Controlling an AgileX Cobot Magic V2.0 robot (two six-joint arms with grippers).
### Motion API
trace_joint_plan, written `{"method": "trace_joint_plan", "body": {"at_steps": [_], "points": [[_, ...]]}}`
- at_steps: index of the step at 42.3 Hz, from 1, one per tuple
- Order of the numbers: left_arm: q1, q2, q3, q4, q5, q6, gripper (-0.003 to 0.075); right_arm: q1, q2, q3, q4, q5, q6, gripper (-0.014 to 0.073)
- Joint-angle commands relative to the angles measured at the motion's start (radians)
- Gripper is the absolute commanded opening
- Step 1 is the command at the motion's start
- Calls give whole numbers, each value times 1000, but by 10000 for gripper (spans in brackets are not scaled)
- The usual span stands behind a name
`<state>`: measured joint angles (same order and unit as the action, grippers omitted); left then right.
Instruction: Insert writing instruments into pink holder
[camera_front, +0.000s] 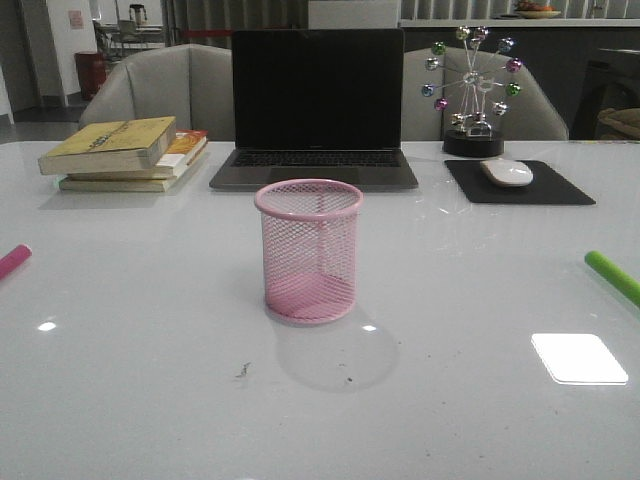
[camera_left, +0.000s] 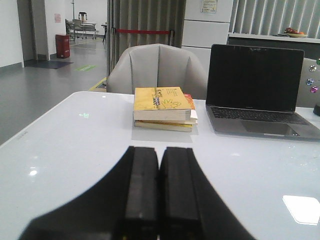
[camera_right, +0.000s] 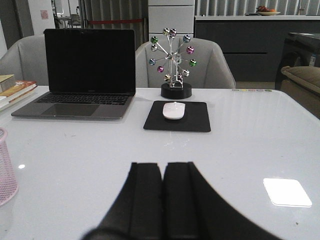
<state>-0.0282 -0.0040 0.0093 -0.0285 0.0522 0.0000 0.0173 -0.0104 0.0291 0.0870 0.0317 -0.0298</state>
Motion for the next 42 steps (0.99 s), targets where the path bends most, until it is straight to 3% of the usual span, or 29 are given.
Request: {"method": "trace_joint_plan", "body": {"at_steps": [1, 33, 42], "points": [[-6, -17, -2, -5, -84, 0, 97, -1, -22, -14, 1, -93, -5, 57], [-6, -17, -2, -5, -115, 0, 97, -1, -22, -16, -7, -112, -5, 57], [-6, -17, -122, -5, -166, 0, 97, -1, -21, -181, -7, -46, -5, 57]]}}
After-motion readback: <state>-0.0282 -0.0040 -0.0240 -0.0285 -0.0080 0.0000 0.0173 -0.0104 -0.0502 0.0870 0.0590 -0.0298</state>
